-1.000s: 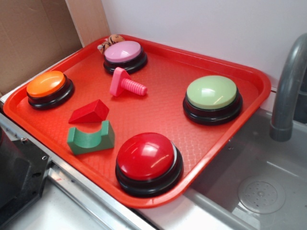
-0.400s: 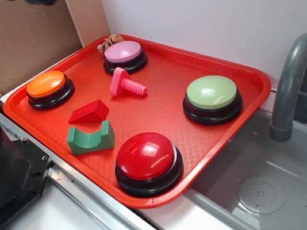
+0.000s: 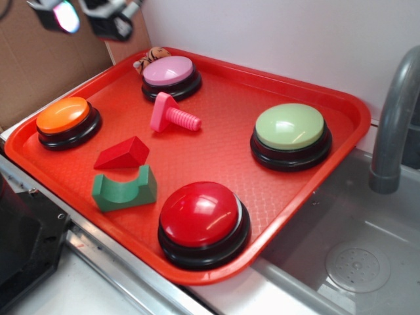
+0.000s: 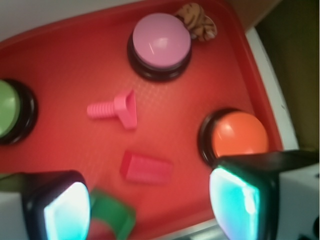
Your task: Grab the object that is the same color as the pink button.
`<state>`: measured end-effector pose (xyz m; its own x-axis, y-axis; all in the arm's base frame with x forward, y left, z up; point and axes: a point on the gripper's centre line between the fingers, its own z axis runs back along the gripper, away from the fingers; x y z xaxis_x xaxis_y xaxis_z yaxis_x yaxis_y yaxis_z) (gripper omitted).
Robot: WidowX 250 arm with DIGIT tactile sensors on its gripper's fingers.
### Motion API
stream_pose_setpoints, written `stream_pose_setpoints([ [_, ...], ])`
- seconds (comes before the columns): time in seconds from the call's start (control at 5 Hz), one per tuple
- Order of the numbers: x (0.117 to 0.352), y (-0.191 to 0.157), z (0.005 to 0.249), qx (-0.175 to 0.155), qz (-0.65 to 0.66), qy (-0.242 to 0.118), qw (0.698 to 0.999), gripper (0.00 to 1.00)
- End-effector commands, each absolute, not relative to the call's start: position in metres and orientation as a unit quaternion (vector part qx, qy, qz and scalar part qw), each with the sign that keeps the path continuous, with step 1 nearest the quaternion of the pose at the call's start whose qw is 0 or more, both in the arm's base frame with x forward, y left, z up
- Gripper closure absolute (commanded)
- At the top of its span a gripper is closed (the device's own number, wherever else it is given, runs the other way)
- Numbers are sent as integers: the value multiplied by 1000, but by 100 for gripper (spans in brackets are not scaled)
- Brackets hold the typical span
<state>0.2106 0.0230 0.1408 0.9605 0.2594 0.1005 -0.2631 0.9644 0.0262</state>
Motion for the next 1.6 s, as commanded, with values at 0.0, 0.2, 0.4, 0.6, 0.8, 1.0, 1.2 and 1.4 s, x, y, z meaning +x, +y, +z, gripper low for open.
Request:
stream_pose_setpoints([
  [0.0,236,22,89,6,80,-50,995,0],
  [0.2,236,14,66,18,51,-31,998,0],
  [0.4,240,17,51,67,46,-26,996,0],
  [0.6,250,17,41,43,40,-23,998,0],
  [0.8,251,15,36,43,33,-19,998,0],
  [1.0,247,18,31,39,18,-4,999,31],
  [1.2,251,17,35,50,18,-2,999,100],
  [1.4,252,20,36,86,-8,-5,996,100],
])
